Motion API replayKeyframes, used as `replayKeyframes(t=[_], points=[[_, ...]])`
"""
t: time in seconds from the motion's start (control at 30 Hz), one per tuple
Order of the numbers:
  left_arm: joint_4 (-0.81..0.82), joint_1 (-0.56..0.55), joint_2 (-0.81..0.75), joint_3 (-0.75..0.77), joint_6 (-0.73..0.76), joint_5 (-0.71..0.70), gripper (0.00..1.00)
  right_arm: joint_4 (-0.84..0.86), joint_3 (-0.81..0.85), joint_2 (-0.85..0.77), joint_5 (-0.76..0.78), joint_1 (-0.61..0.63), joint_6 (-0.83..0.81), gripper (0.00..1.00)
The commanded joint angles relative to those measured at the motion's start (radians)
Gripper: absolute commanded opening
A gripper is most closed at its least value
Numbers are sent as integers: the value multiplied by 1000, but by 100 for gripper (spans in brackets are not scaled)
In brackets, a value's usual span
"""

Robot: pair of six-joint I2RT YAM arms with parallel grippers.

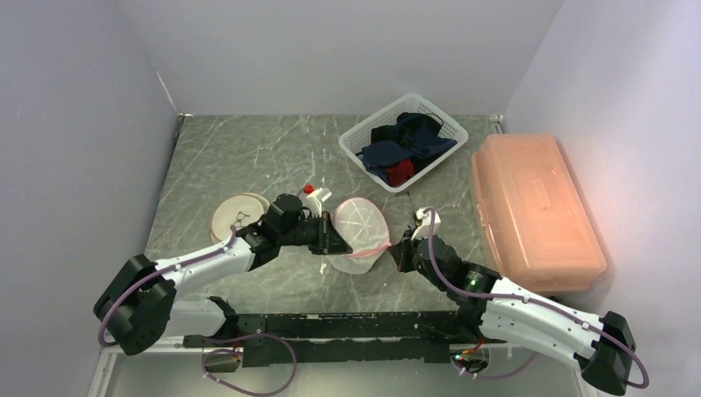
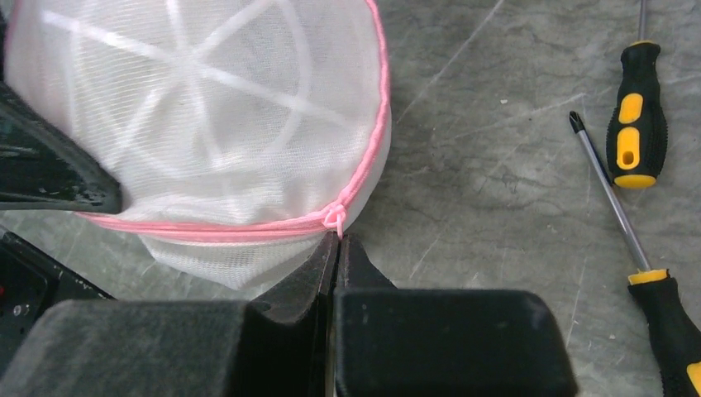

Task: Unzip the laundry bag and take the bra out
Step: Unzip the laundry bag at the center of the board.

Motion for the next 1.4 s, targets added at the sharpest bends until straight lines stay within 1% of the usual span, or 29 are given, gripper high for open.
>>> replayKeyframes(t=[0.0,0.03,0.1,0.17,0.2,0.27,0.3,0.43,0.53,0.63,0.73,0.83,0.97,1.03,1.13,1.17,1.27,1.37], points=[[-10,8,-85,-26,12,4,9,0,-14,-10,48,-6,38,0],[-26,8,-104,-30,8,-8,21,10,-21,-17,38,-3,38,0],[-75,8,-136,-29,-6,-46,52,32,-30,-16,24,10,41,0],[-105,7,-173,-33,-39,-82,74,50,-24,3,26,27,40,0],[-116,7,-194,-37,-65,-102,81,57,-17,16,28,33,41,0],[-156,8,-241,-39,-114,-147,85,76,-5,38,23,36,40,0],[-193,5,-270,-33,-137,-171,93,88,-1,44,20,36,40,0],[-459,-25,-377,45,-214,-302,94,116,13,63,27,37,50,0],[-620,-96,-409,96,-325,-385,94,140,27,91,36,37,49,0],[-731,-199,-373,171,-432,-455,94,165,41,129,34,37,42,0],[-791,-314,-301,253,-512,-537,94,184,52,158,28,36,35,0],[-775,-377,-247,288,-588,-651,94,204,55,166,29,37,35,0],[-673,-380,-146,285,-672,-719,80,220,54,169,30,37,37,0],[-665,-380,-82,313,-709,-739,70,216,55,167,25,37,35,0],[-669,-380,0,357,-756,-761,59,208,50,152,21,37,30,0],[-662,-381,17,367,-768,-765,57,203,47,145,22,36,29,0],[-657,-387,45,396,-798,-796,55,193,38,125,24,37,24,0],[-663,-397,52,408,-833,-836,56,192,27,109,18,37,24,0]])
